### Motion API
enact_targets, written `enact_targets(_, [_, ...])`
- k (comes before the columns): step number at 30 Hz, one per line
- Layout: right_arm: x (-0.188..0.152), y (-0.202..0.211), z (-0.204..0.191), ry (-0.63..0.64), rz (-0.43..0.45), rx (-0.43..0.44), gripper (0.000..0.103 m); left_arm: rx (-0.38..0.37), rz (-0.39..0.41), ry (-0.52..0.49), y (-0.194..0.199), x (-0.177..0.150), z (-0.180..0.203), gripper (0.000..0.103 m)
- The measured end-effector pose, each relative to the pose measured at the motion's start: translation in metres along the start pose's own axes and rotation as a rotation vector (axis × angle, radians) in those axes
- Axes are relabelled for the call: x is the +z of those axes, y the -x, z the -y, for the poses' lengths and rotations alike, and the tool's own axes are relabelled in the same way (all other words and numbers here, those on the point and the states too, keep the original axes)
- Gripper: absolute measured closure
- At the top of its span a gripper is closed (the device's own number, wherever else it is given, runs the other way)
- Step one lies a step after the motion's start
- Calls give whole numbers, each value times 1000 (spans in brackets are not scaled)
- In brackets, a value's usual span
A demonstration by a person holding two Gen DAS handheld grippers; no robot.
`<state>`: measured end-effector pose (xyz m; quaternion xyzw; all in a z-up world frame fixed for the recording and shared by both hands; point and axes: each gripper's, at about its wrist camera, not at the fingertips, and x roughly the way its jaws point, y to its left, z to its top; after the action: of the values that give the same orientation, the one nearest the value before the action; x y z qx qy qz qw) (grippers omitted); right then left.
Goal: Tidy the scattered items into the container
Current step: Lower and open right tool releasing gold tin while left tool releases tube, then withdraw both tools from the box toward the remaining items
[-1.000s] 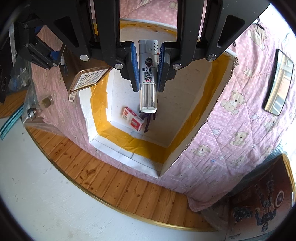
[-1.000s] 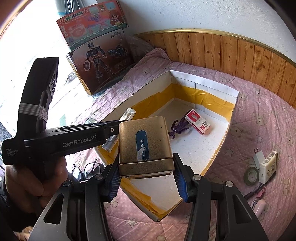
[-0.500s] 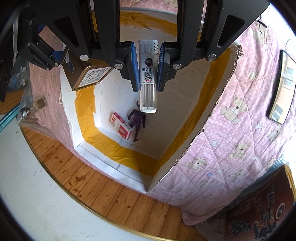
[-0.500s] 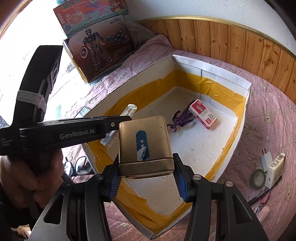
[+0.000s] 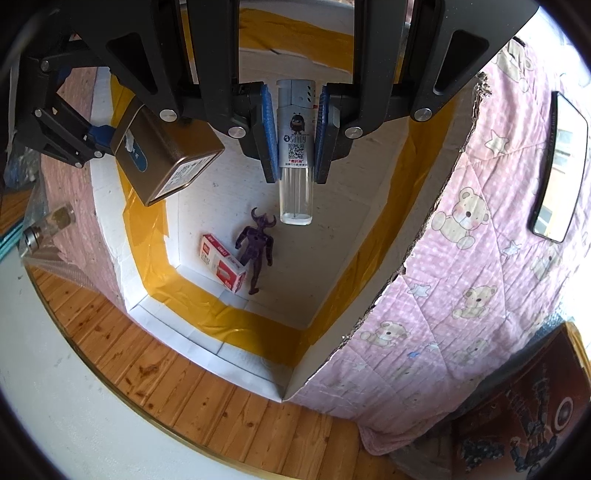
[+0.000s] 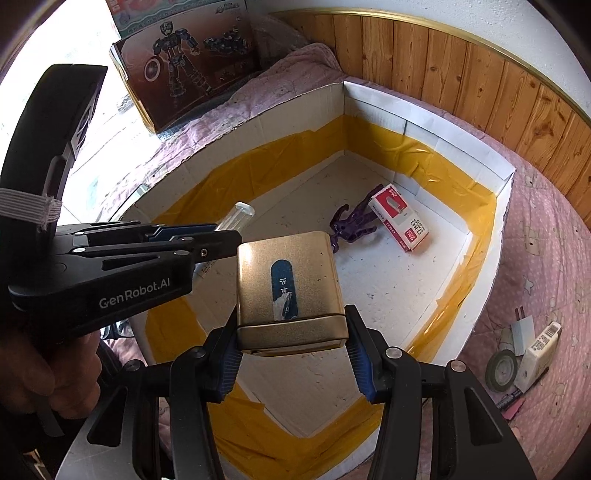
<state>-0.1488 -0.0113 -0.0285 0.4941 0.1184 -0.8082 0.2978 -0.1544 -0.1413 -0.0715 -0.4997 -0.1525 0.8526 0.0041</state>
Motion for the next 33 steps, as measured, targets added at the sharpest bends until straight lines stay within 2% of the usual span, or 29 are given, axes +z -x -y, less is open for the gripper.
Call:
enact_targets(5, [1, -2, 1, -2, -6, -23, 50, -3, 0, 27, -1, 1, -4, 83])
enact_targets(12, [0, 2, 3, -37, -9, -30, 50, -25, 7, 44, 0, 1, -6, 70])
enact_targets(24, [-1, 12, -1, -36, -4, -29, 50, -20, 16, 18, 2, 0, -4, 69])
enact_targets(33, [-6, 28, -4, -28, 12, -39, 50, 12, 80, -25, 18, -3, 3, 68])
